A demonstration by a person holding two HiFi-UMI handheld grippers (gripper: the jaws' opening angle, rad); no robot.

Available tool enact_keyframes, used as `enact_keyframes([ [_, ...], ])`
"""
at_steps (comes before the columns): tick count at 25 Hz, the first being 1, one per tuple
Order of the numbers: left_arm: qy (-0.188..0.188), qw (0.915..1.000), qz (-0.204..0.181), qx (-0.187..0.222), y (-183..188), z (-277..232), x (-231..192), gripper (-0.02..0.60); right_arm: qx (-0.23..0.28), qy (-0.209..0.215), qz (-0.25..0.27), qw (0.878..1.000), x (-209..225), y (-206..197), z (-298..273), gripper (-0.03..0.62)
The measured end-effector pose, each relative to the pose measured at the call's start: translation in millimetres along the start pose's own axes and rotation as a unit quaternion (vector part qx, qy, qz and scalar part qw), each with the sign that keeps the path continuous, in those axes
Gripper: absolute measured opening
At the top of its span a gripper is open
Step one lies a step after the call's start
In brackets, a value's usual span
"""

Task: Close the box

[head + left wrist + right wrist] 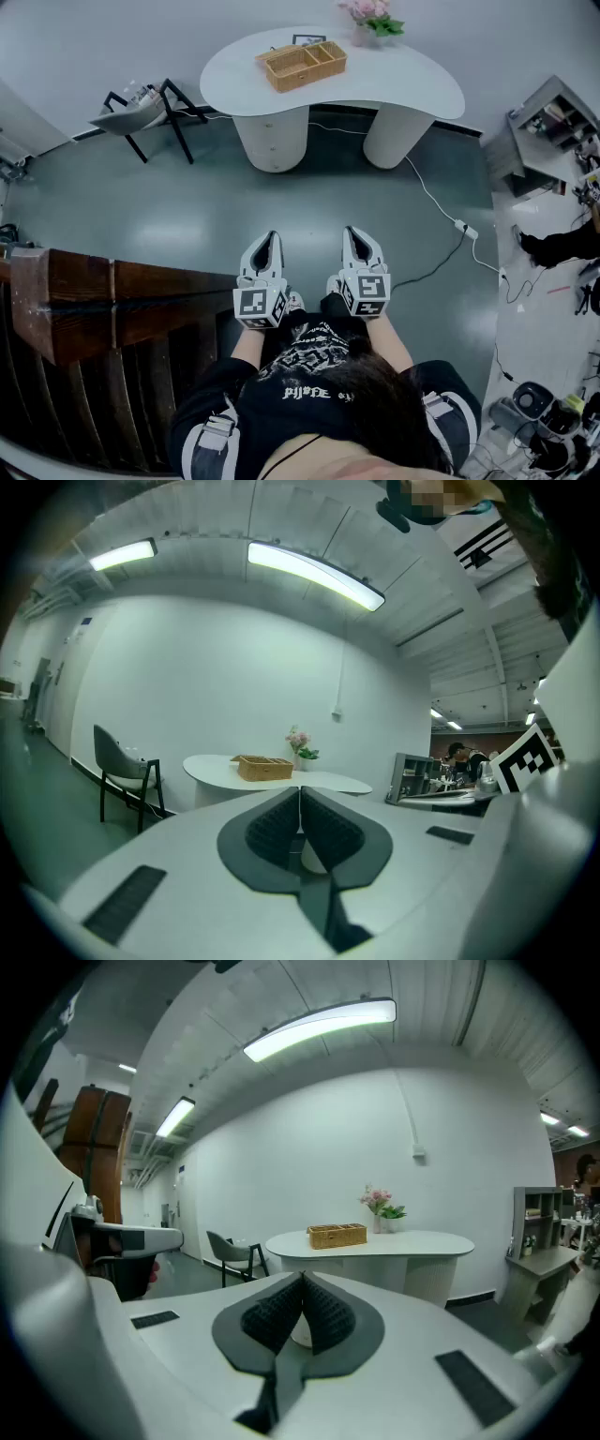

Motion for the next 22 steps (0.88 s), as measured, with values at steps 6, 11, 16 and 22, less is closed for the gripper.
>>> enact_keyframes([
  [6,-0.007,1.0000,-0.004,0.005,-0.7,12.2,-9.2,0.025,0.017,-0.010,-0.023,1.000,-6.2,3.6,2.3,0.025],
  [11,0.000,1.0000,0.003,0.007,0.4,18.7,-23.5,0.025,0.016,0.002,-0.018,1.000,-22.3,4.0,-4.2,0.025],
  [16,0.001,1.0000,0.003,-0.002,-1.2,3.4,-31.3,0.026,0.008,0.038,-0.010,0.999,-33.3,8.9,-27.6,0.025],
  [22,0.004,1.0000,0.000,0.000,1.3,-38.1,-28.7,0.025,-0.002,0.063,0.004,0.998,-16.2,13.7,-62.3,0.025],
])
Point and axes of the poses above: the fingertips, and each gripper's own axes: z backward along the fingers, x to its right, y out of its top, the point moved 2 cm from there along z, backward along the fingers, and after that the axes turned 5 degrees about -z, right-handed, at the moved point
